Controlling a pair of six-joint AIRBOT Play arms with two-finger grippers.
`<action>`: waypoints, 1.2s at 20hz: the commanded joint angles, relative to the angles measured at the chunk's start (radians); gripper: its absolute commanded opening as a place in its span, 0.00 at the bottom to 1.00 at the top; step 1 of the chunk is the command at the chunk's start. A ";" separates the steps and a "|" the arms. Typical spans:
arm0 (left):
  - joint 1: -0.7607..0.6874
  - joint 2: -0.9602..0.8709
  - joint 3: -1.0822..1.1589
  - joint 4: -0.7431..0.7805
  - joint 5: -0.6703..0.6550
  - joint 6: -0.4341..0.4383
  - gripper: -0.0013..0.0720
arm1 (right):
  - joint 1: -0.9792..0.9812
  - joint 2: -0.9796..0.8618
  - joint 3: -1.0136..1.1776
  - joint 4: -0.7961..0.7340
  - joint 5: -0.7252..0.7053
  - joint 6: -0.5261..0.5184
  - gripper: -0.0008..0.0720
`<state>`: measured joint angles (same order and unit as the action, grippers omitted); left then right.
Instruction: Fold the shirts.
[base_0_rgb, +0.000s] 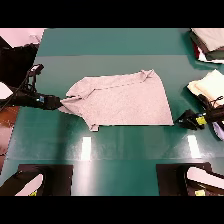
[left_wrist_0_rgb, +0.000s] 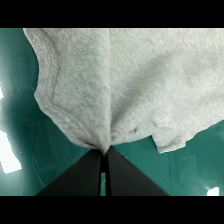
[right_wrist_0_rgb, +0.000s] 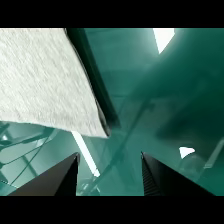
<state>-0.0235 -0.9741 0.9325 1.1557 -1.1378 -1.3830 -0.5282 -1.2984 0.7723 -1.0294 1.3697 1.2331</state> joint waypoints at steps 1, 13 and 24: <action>0.002 0.001 0.001 0.003 -0.006 -0.006 0.05 | 0.047 -0.054 -0.014 0.041 -0.056 -0.022 0.62; 0.002 0.011 0.126 -0.034 -0.079 -0.016 0.05 | 0.173 0.014 0.117 0.083 -0.082 -0.027 0.03; 0.002 0.011 1.196 -0.012 -0.182 -0.023 0.05 | 0.164 0.492 0.780 0.267 -0.306 0.007 0.03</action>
<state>-0.0219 -0.9623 1.8801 1.1442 -1.2888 -1.3994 -0.3637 -0.9146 1.4090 -0.7769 1.1545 1.2278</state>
